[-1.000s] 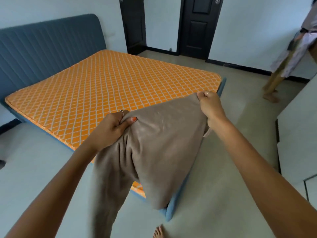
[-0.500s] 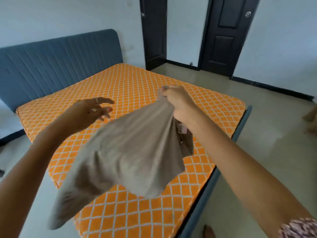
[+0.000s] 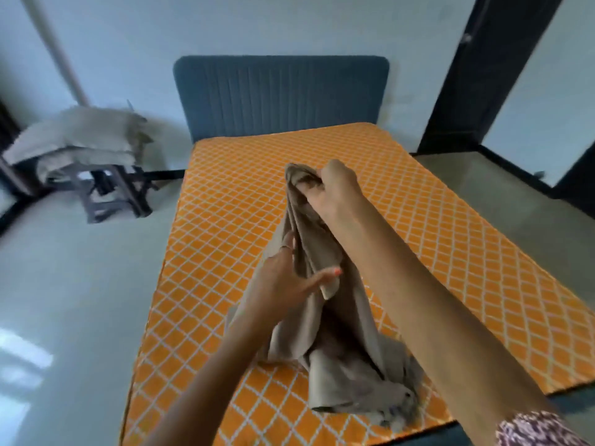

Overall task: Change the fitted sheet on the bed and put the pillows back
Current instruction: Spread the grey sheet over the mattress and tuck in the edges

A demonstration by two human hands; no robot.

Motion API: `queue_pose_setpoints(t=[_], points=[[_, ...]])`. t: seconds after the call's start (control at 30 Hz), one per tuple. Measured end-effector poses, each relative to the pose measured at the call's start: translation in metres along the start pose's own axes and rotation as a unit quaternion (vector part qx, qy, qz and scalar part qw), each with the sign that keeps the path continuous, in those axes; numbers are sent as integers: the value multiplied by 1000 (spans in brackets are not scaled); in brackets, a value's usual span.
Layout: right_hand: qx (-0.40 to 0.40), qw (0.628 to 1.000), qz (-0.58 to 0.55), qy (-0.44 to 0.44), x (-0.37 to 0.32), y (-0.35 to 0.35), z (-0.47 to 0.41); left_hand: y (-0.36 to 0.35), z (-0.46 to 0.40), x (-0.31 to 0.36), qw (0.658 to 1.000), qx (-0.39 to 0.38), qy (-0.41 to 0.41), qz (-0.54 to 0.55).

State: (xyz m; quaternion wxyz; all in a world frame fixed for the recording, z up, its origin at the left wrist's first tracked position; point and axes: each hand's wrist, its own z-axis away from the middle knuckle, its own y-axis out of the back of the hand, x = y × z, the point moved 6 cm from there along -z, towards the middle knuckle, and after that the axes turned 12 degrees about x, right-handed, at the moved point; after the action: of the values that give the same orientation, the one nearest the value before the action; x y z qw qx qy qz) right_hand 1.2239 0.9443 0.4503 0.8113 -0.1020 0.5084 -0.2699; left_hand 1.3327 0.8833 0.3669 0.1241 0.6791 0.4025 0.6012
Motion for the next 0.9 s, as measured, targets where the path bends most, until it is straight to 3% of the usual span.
queue_pose_setpoints(t=[0.13,0.23,0.3,0.4,0.5,0.6,0.67,0.77,0.9], points=[[-67,997,-12,-32,1,3,20,-1,-3,16,981,166,87,39],[-102,993,-30,-57,-11,26,27,12,-12,36,968,240,65,-42],[-121,991,0,-61,-20,42,28,16,-26,50,971,232,-5,-58],[-125,989,64,-44,-33,71,22,5,-45,58,983,159,-94,-26],[-144,981,125,23,-34,97,17,5,-50,60,979,167,-109,38],[-106,959,219,145,-14,123,1,14,-56,51,974,188,-104,68],[-74,924,306,218,11,142,-19,23,-61,38,974,193,-90,75],[-99,813,478,319,58,160,-42,36,-70,24,976,191,-85,62],[-115,765,602,199,126,193,-64,58,-79,5,978,181,-100,28]])
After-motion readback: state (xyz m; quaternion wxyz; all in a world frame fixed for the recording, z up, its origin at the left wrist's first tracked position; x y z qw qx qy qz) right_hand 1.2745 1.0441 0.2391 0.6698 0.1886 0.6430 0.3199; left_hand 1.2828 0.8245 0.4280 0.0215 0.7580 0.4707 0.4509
